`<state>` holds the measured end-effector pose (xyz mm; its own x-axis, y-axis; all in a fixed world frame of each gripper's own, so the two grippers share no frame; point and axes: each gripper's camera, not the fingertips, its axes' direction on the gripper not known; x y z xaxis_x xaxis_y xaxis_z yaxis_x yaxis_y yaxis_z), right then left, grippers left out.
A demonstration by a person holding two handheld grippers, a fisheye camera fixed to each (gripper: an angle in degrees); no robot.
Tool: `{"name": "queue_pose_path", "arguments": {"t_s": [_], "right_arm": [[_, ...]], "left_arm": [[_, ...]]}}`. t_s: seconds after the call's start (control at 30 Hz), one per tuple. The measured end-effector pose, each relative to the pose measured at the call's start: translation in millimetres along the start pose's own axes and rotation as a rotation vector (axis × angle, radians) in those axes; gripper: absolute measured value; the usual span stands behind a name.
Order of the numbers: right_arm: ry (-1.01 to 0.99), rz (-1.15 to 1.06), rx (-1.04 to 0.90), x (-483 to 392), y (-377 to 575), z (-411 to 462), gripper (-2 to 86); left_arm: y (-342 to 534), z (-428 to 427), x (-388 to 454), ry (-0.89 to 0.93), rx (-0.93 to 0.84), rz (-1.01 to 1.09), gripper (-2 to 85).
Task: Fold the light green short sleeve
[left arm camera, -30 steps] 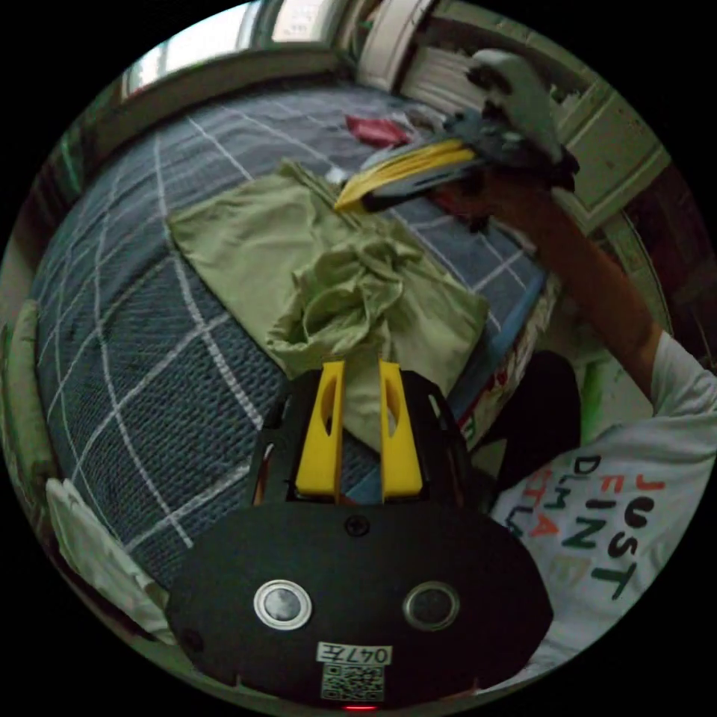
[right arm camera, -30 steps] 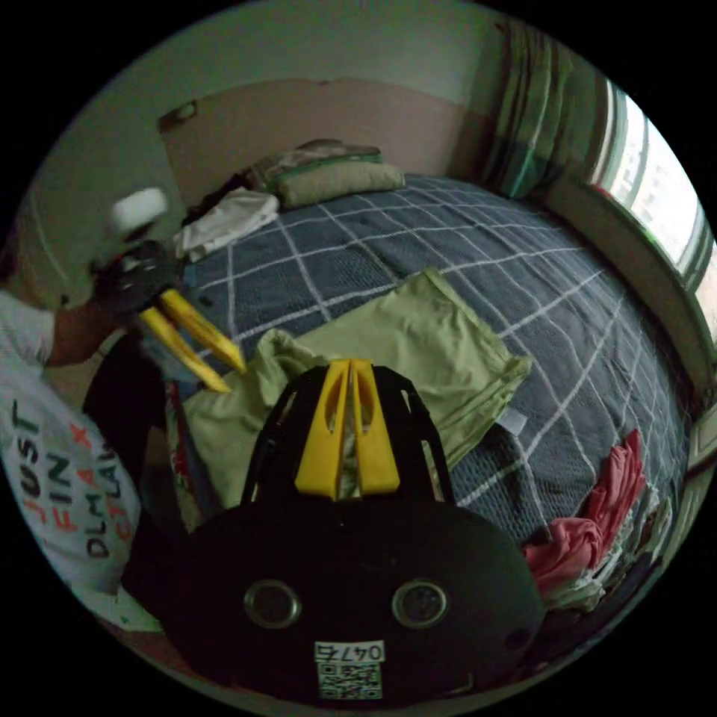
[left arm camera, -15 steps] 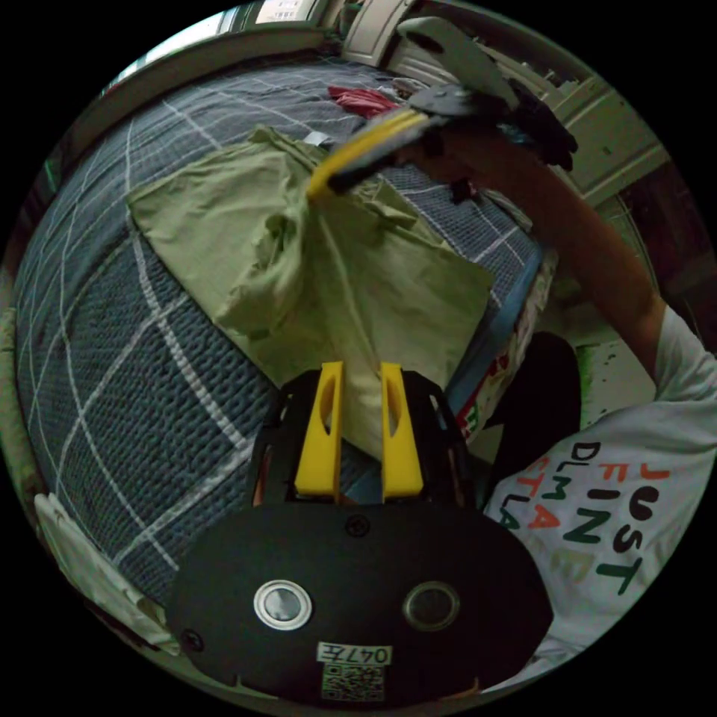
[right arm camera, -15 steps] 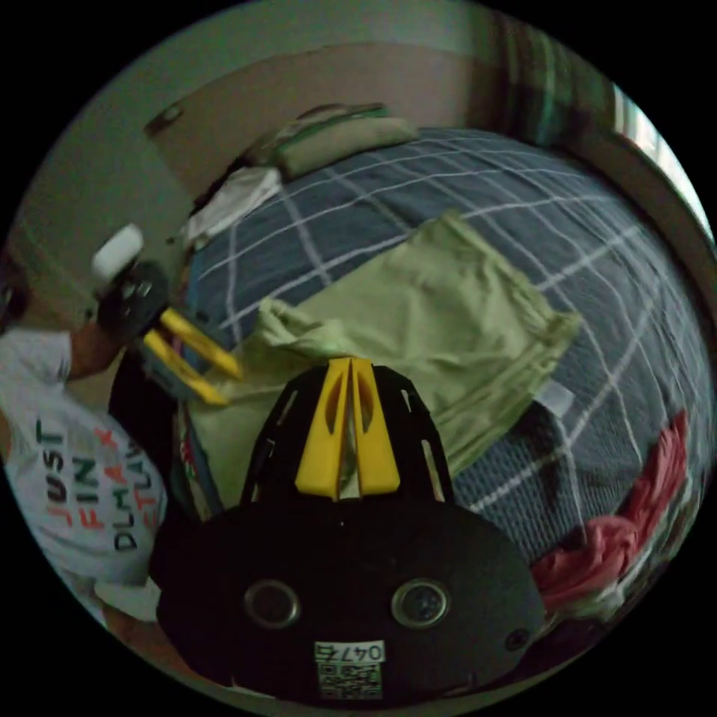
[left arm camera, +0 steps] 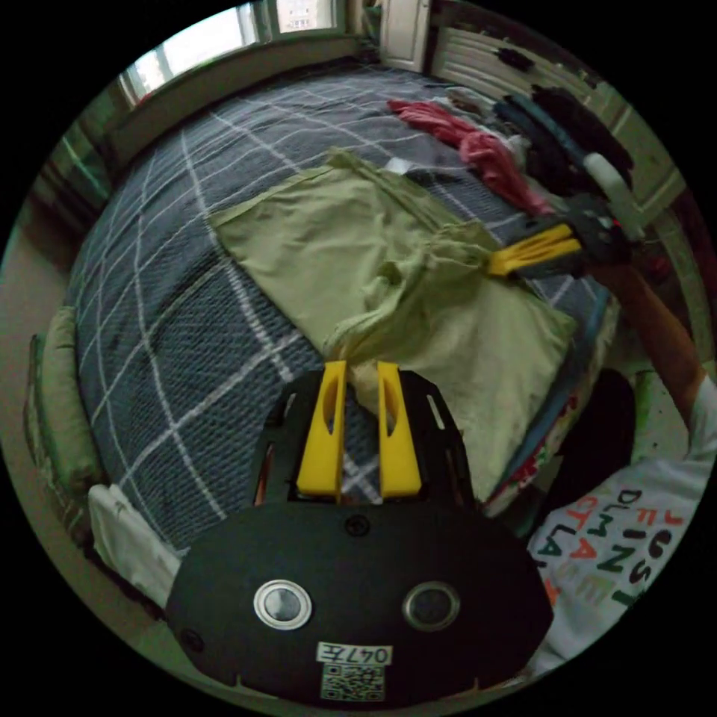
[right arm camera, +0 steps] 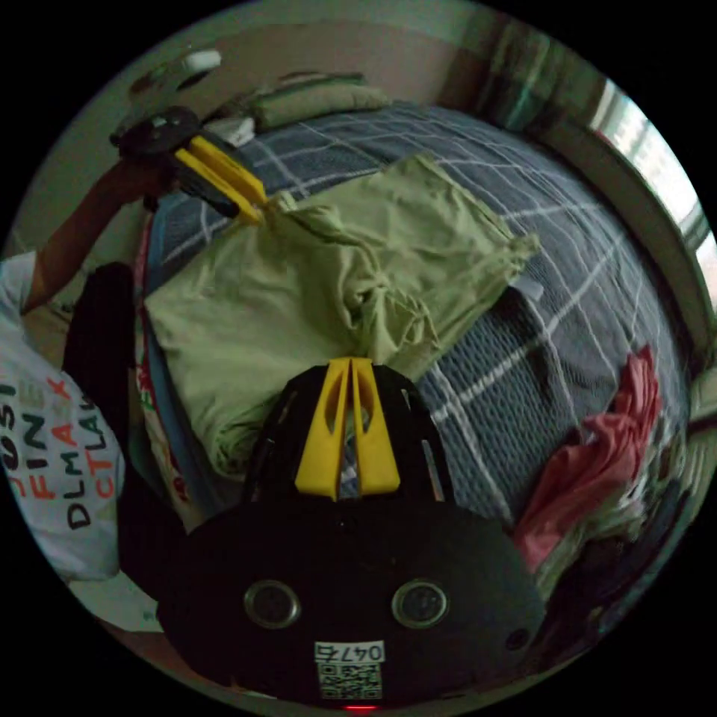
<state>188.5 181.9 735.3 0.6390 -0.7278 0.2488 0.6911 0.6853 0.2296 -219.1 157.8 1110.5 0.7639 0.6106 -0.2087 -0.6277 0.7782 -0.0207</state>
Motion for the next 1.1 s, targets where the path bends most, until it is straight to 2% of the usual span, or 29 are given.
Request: {"name": "queue_pose_path", "arguments": {"t_s": [0.1, 0.17, 0.27, 0.37, 0.5, 0.7, 0.77, 0.9, 1.0, 1.1], "right_arm": [[0.029, 0.022, 0.073, -5.6, 5.5, -11.9, -0.1], [0.019, -0.019, 0.124, -21.2, 1.4, -20.0, 0.2], [-0.041, -0.127, 0.178, -56.4, -4.8, -22.6, 0.6], [-0.010, -0.159, 0.185, -81.6, -12.5, -11.7, 0.8], [0.014, -0.237, 0.298, -102.7, -75.7, -17.6, 0.9], [0.079, -0.517, 0.115, -142.1, -198.7, 44.4, 1.0], [0.081, -0.598, 0.061, -154.4, -219.5, 68.2, 1.0], [0.095, -0.697, -0.080, -166.1, -230.8, 114.4, 1.3], [0.123, -0.697, -0.110, -161.9, -224.2, 130.1, 1.6], [0.133, -0.692, -0.118, -158.4, -223.5, 137.2, 2.3]], "left_arm": [[3.2, -23.8, -23.6, -0.047, 0.102, -0.080, 6.1], [7.7, -32.3, -32.4, -0.012, 0.122, -0.085, 6.0], [15.9, -34.8, -33.0, 0.120, 0.109, -0.034, 6.1], [25.7, -29.6, -15.2, 0.262, 0.133, 0.056, 6.5], [27.9, -7.4, -11.3, 0.190, 0.124, -0.037, 6.8], [25.0, -3.2, -20.4, 0.131, 0.098, -0.004, 6.4], [23.4, -11.8, -33.1, 0.170, 0.113, -0.022, 6.7], [18.6, -34.1, -74.2, 0.266, 0.225, -0.088, 6.5], [9.1, -10.8, -83.3, 0.433, 0.154, -0.080, 6.7], [10.6, 2.2, -87.7, 0.459, 0.132, -0.125, 6.3]]}}
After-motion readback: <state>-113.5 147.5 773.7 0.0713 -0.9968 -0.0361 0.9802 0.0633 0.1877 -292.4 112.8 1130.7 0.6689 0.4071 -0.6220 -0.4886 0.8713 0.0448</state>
